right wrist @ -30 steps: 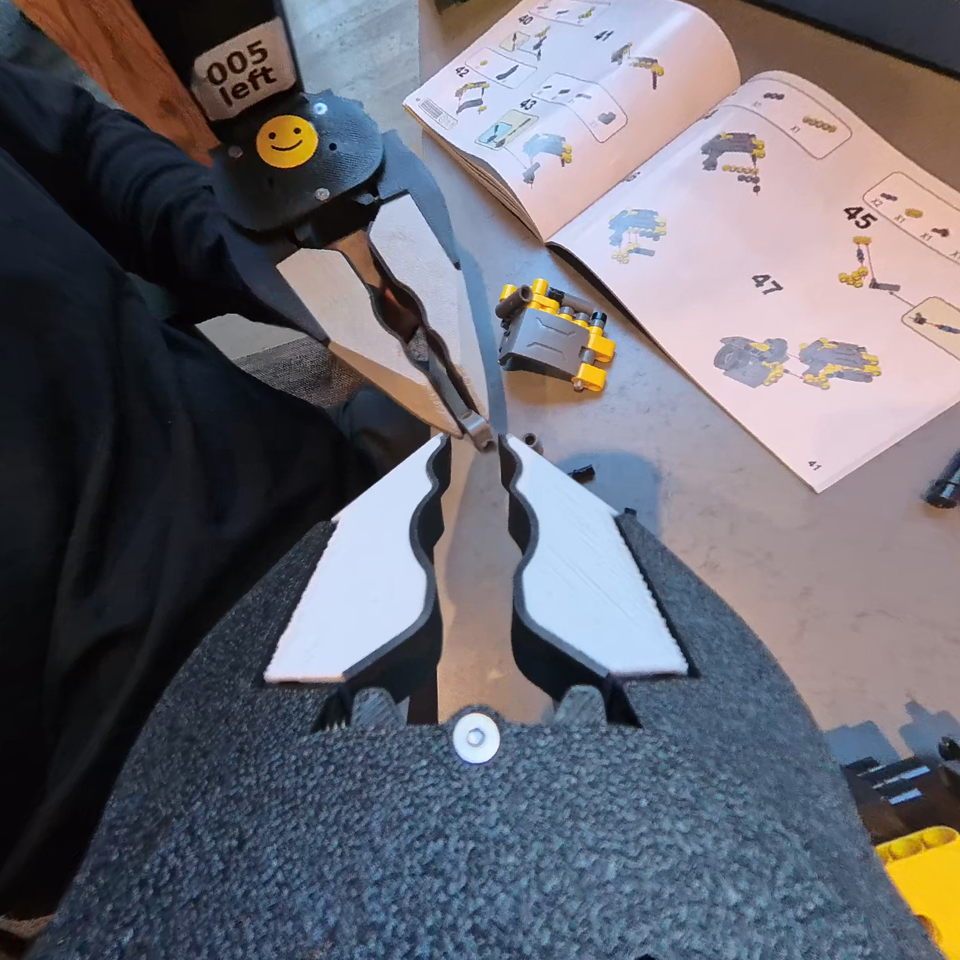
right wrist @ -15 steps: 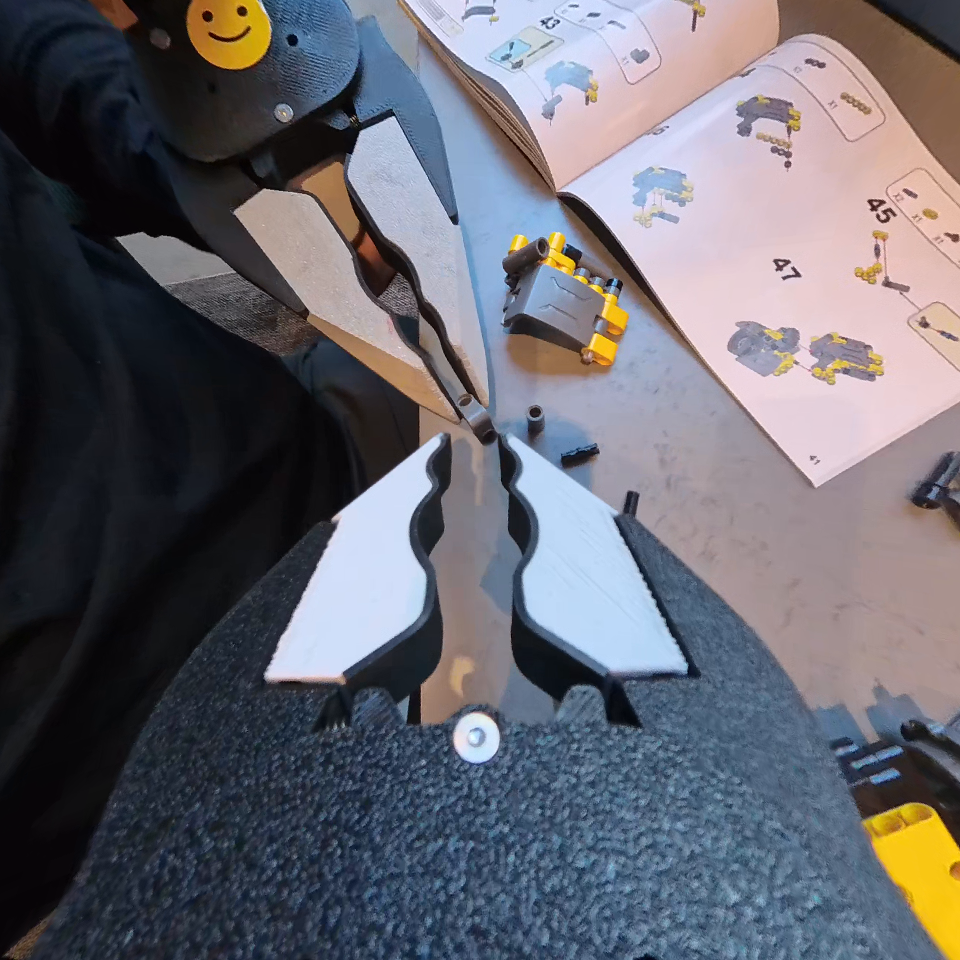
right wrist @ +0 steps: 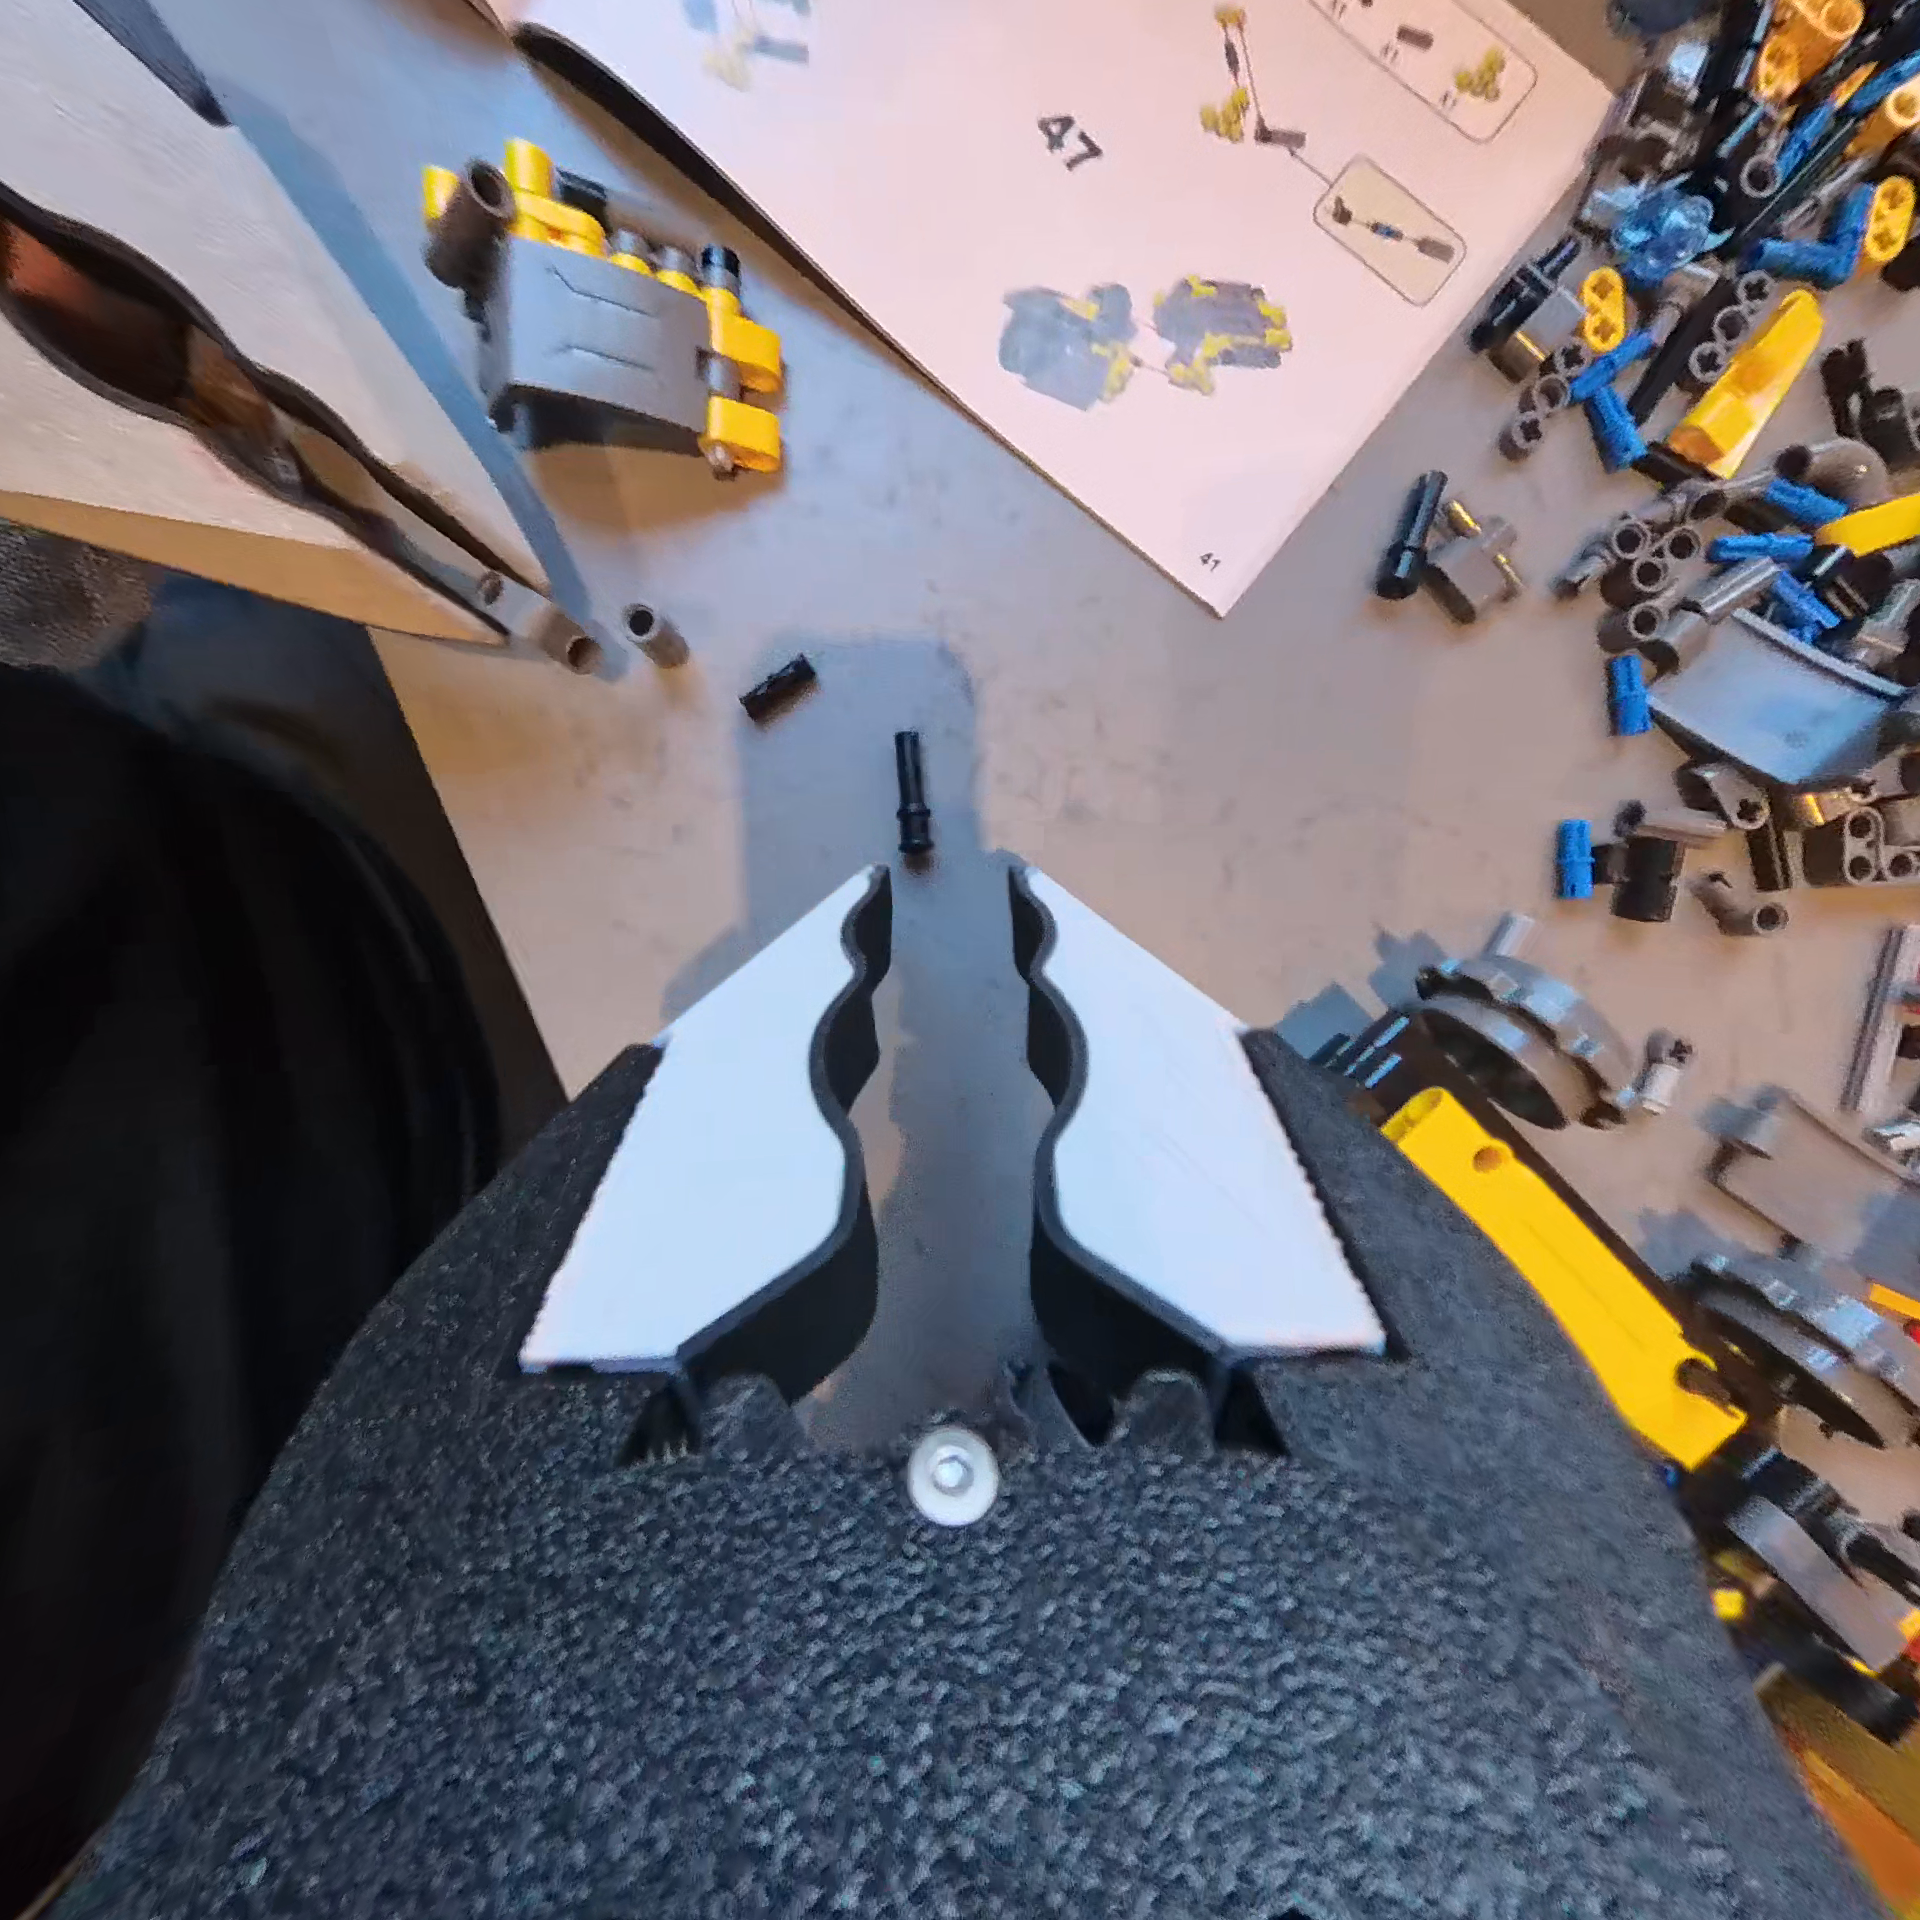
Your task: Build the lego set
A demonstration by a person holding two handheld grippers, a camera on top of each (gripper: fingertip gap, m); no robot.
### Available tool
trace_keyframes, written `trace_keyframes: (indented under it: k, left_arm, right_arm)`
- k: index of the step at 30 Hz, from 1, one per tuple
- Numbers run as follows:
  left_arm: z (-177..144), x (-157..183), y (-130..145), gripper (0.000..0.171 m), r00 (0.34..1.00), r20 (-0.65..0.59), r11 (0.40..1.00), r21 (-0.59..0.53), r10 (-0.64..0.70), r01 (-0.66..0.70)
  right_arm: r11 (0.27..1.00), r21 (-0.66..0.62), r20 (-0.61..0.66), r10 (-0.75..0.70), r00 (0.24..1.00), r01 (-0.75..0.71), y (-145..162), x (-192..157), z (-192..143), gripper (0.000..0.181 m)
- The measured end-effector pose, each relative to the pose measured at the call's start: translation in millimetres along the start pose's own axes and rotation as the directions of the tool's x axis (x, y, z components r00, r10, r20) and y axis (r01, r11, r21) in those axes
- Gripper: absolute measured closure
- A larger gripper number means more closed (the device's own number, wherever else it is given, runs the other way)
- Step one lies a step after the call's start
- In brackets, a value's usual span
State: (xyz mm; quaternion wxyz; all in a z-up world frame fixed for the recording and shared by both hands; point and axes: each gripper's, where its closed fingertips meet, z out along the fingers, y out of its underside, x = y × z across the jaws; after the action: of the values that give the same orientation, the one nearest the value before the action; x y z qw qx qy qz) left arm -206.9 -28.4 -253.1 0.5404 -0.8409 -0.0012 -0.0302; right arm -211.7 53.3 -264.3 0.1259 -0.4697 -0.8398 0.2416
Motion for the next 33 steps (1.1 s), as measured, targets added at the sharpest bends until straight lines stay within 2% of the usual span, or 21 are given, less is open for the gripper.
trace_keyframes:
  k: [7,10,18,21,27,33]
  left_arm:
    - [0.7,0.2,0.7,0.166,0.998,0.021,0.999,-0.011,0.053,-0.052]
    - [1.0,-0.6,1.7,0.166,0.997,0.028,0.997,-0.019,0.072,-0.071]
    - [2.9,-2.8,3.9,0.166,0.99,0.045,0.99,-0.042,0.136,-0.134]
    - [4.4,-2.4,6.7,0.166,0.976,0.059,0.976,-0.071,0.209,-0.204]
    - [13.0,8.9,13.9,0.166,0.899,0.037,0.89,-0.16,0.437,-0.427]
    - [20.2,15.8,10.9,0.166,0.82,0.05,0.808,-0.213,0.57,-0.549]
  right_arm:
    - [0.998,-0.051,0.03,0.036,0.999,-0.034,3.8,2.1,10.7,0.159]
    - [0.996,-0.062,0.094,0.076,0.993,-0.07,4.7,-4.7,11.5,0.159]
    - [0.996,-0.025,0.131,0.088,0.987,-0.086,-3.5,-5.8,10.5,0.162]
    - [0.996,-0.054,0.147,0.08,0.986,-0.073,-2.7,-5.3,16.5,0.174]
    - [0.997,-0.06,0.24,0.055,0.969,-0.042,-5.2,-26.1,15.3,0.175]
    - [0.998,-0.042,0.249,0.049,0.967,-0.04,-4.8,-32.7,5.7,0.175]
